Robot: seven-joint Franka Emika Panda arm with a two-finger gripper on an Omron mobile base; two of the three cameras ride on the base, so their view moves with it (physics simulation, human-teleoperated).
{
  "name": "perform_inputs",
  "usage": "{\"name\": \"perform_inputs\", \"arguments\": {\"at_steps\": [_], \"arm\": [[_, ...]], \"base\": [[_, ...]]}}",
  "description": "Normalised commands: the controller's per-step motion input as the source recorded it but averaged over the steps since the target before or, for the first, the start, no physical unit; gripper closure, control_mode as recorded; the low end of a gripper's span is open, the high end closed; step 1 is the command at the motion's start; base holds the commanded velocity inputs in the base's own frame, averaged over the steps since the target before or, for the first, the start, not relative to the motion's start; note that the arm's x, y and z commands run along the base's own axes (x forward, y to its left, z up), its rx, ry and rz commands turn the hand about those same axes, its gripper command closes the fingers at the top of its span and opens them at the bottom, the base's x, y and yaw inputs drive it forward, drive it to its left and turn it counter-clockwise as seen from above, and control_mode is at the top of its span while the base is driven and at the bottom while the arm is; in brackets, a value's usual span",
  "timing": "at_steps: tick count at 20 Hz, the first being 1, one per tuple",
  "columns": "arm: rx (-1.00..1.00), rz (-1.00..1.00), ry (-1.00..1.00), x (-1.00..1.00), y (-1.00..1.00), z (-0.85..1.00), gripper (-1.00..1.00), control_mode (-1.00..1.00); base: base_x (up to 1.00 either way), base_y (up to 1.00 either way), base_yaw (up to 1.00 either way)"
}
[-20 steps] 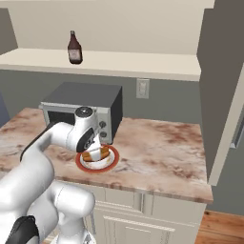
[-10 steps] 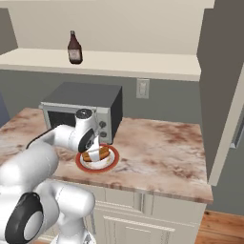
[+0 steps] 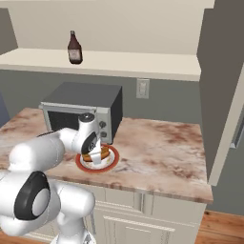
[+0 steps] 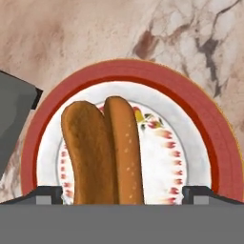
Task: Move the hot dog bun to the plate on the dining table and place the condiment next to that plate. Then navigate to the fridge and take the sausage and place it on the plate as well.
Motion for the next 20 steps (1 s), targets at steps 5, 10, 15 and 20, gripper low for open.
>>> {"name": "perform_inputs", "arguments": {"at_steps": [5, 10, 15, 20], "arm": [[0.0, 0.0, 0.07, 0.28, -0.01, -0.24, -1.0, -1.0], [0.0, 0.0, 0.07, 0.32, -0.03, -0.23, -1.0, -1.0], [0.0, 0.0, 0.02, 0.2, 0.0, -0.34, -1.0, -1.0], [0.0, 0.0, 0.0, 0.0, 0.0, -0.42, -1.0, -1.0]], "base": [[0.0, 0.0, 0.0], [0.0, 0.0, 0.0], [0.0, 0.0, 0.0], [0.0, 0.0, 0.0]]}}
